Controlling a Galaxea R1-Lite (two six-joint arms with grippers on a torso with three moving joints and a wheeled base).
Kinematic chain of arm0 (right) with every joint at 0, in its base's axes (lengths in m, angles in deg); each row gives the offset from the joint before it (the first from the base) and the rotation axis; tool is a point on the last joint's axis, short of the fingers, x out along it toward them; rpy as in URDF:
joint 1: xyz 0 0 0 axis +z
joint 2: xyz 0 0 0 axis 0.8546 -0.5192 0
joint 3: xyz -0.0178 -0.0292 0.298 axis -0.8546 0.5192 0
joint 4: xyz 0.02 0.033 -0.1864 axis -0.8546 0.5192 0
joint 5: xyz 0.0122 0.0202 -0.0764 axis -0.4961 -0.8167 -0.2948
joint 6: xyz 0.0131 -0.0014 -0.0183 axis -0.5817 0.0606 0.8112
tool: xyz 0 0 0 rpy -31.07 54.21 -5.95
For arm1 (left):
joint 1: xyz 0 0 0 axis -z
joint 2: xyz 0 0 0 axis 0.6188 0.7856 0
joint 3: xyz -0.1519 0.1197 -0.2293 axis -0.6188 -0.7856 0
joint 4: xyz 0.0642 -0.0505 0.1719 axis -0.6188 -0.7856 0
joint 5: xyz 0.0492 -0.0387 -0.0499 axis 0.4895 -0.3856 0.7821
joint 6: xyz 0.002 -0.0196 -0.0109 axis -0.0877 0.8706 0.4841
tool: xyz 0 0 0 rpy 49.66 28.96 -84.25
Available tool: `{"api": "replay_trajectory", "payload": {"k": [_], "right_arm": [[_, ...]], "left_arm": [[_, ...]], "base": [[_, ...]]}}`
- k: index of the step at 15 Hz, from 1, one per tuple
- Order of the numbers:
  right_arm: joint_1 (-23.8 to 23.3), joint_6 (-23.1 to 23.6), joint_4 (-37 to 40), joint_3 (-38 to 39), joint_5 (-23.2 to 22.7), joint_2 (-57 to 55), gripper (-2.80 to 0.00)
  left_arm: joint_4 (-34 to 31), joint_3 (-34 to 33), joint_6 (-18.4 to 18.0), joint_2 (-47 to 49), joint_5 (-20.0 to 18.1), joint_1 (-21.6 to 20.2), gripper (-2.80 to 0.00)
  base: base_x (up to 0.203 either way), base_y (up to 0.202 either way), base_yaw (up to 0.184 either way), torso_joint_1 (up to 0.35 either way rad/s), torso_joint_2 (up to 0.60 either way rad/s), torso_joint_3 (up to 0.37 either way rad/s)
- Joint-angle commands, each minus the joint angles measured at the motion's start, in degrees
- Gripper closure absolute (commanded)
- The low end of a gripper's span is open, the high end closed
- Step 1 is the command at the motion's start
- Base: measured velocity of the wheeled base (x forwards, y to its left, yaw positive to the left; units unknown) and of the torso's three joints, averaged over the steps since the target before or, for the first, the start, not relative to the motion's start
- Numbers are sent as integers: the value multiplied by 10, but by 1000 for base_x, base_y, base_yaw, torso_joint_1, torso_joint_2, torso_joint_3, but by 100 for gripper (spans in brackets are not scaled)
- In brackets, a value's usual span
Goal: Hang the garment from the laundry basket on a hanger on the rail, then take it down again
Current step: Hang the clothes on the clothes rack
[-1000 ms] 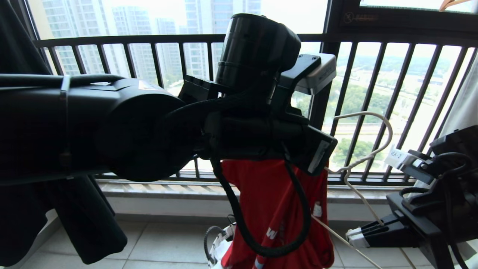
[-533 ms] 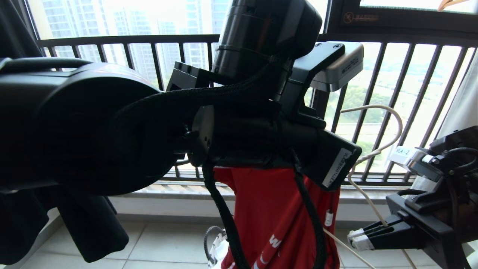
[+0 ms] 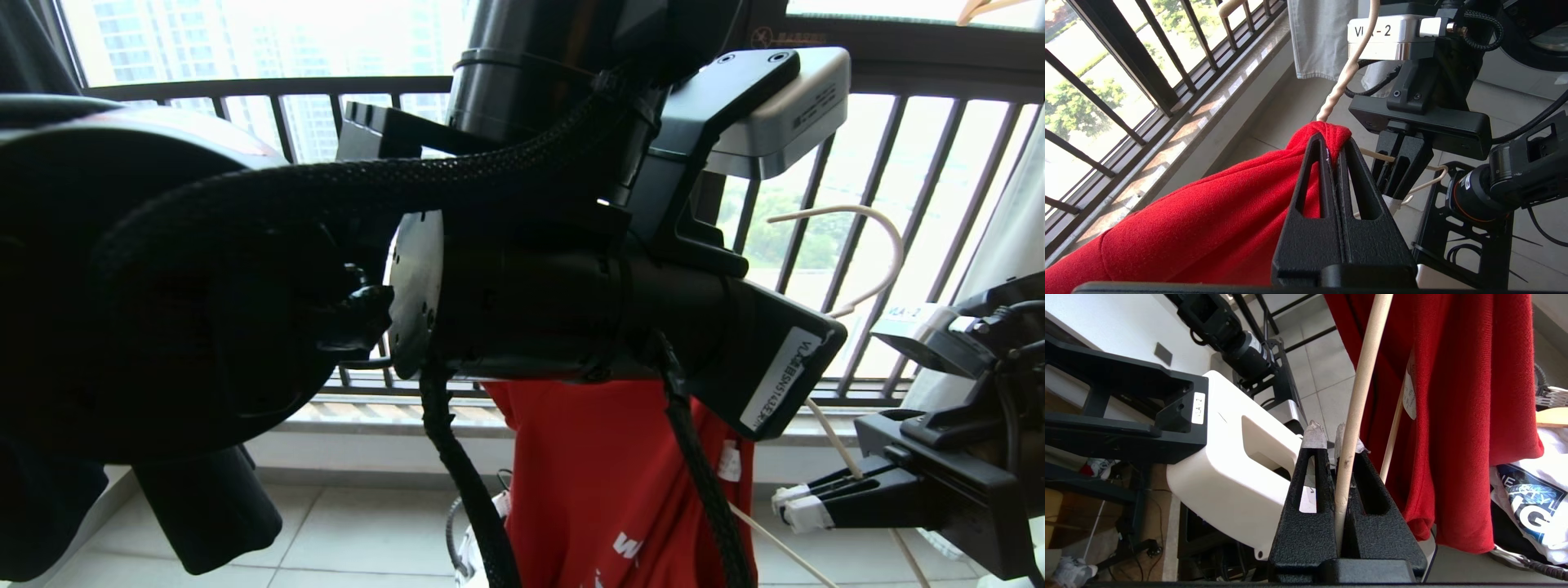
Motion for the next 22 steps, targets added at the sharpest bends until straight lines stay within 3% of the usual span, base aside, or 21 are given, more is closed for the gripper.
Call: {"api": "replay_trajectory", "payload": {"k": [1,12,15,18,19,22], "right_arm": [[-1,1,1,0,-4,-1,0],[-3,1,1,-1,-4,3,0],[-3,1,1,-2,-4,4,0],[-3,1,2,-2,-4,10,0],[-3,1,2,-2,-4,12,0],[-3,1,2,-2,-4,12,0]], "left_arm": [[0,-2,0,1,0,7,0],[1,-5,-1,-5,12,5,0],[-1,-9,-2,-17,44,6,0],[-32,-9,-3,-18,47,6,0],[-32,-9,-2,-16,48,6,-280],[-33,-3,-2,-17,47,6,-280]], "base": [[0,0,0,0,0,0],[0,0,0,0,0,0],[0,0,0,0,0,0],[0,0,0,0,0,0],[0,0,0,0,0,0],[0,0,0,0,0,0]]}}
